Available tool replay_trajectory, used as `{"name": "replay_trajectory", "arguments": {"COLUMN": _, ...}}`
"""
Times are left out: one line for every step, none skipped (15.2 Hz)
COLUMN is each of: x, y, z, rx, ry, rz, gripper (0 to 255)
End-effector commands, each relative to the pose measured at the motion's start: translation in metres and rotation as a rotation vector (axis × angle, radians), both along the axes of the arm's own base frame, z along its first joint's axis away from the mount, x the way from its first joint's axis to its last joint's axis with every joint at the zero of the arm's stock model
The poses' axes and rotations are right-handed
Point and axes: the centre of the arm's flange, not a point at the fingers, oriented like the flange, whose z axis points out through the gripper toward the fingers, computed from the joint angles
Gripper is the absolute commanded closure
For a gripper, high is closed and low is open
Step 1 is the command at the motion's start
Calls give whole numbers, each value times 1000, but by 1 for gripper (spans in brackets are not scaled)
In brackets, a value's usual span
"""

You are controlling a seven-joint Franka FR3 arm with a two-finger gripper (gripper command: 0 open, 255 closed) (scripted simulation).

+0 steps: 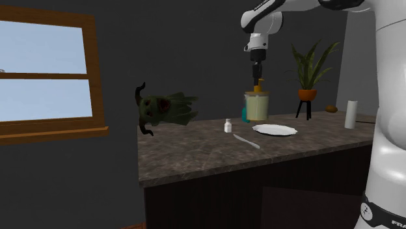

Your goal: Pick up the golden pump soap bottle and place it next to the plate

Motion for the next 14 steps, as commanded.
{"name": "replay_trajectory", "arguments": {"x": -18, "y": -15, "z": -10, "rx": -1, "ry": -1, "rz": 1, "gripper": 255}}
{"name": "replay_trajectory", "arguments": {"x": -27, "y": -22, "z": -15, "rx": -1, "ry": -1, "rz": 1, "gripper": 255}}
{"name": "replay_trajectory", "arguments": {"x": -37, "y": -29, "z": -20, "rx": -1, "ry": -1, "rz": 1, "gripper": 255}}
{"name": "replay_trajectory", "arguments": {"x": -47, "y": -37, "z": -25, "rx": -1, "ry": -1, "rz": 1, "gripper": 255}}
{"name": "replay_trajectory", "arguments": {"x": -57, "y": -44, "z": -30, "rx": -1, "ry": -1, "rz": 1, "gripper": 255}}
{"name": "replay_trajectory", "arguments": {"x": -66, "y": -51, "z": -35, "rx": -1, "ry": -1, "rz": 1, "gripper": 255}}
{"name": "replay_trajectory", "arguments": {"x": -76, "y": -59, "z": -40, "rx": -1, "ry": -1, "rz": 1, "gripper": 255}}
{"name": "replay_trajectory", "arguments": {"x": -86, "y": -66, "z": -45, "rx": -1, "ry": -1, "rz": 1, "gripper": 255}}
{"name": "replay_trajectory", "arguments": {"x": -95, "y": -73, "z": -51, "rx": -1, "ry": -1, "rz": 1, "gripper": 255}}
{"name": "replay_trajectory", "arguments": {"x": -105, "y": -81, "z": -56, "rx": -1, "ry": -1, "rz": 1, "gripper": 255}}
{"name": "replay_trajectory", "arguments": {"x": -113, "y": -87, "z": -60, "rx": -1, "ry": -1, "rz": 1, "gripper": 255}}
{"name": "replay_trajectory", "arguments": {"x": -113, "y": -87, "z": -65, "rx": -1, "ry": -1, "rz": 1, "gripper": 255}}
{"name": "replay_trajectory", "arguments": {"x": -113, "y": -87, "z": -71, "rx": -1, "ry": -1, "rz": 1, "gripper": 255}}
{"name": "replay_trajectory", "arguments": {"x": -113, "y": -87, "z": -76, "rx": -1, "ry": -1, "rz": 1, "gripper": 255}}
